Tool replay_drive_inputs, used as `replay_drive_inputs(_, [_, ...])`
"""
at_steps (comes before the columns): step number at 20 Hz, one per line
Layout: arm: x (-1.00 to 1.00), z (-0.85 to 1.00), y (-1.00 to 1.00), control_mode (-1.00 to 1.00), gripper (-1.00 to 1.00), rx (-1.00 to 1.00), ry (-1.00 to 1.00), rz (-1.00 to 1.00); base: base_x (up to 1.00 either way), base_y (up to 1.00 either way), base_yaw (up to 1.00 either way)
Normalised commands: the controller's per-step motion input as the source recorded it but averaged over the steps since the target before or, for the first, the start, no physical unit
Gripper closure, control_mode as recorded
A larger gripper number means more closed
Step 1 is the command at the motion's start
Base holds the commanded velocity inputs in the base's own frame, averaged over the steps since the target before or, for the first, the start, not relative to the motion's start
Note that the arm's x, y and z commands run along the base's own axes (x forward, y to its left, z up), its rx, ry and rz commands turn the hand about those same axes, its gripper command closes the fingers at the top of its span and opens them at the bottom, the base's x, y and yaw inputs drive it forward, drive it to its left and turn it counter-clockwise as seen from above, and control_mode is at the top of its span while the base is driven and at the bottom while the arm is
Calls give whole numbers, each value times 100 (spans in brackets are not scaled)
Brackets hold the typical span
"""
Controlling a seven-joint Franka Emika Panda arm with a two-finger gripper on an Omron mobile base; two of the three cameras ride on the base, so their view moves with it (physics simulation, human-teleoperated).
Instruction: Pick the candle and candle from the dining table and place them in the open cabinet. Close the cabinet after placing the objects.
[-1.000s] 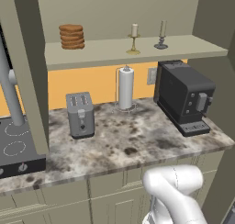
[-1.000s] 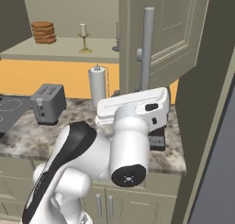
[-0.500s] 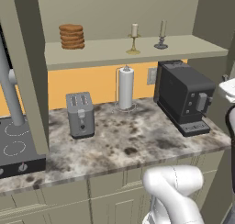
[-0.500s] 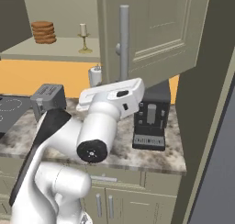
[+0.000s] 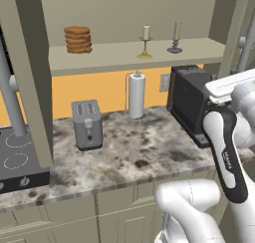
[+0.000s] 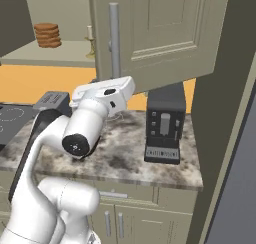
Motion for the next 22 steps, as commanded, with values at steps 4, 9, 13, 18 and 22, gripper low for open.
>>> replay_drive_inputs(4, [100, -16, 0, -100, -100, 0, 23, 33, 0, 0, 0])
replay_drive_inputs(9, [100, -13, 0, -100, -100, 1, 28, 34, 0, 0, 0])
replay_drive_inputs(13, [100, -3, 0, -100, -100, 1, 32, 27, 0, 0, 0])
replay_drive_inputs(18, [100, 0, 2, -100, -100, 0, 41, 7, 0, 0, 0])
replay_drive_inputs(22, [100, 0, 9, -100, -100, 0, 47, 0, 0, 0, 0])
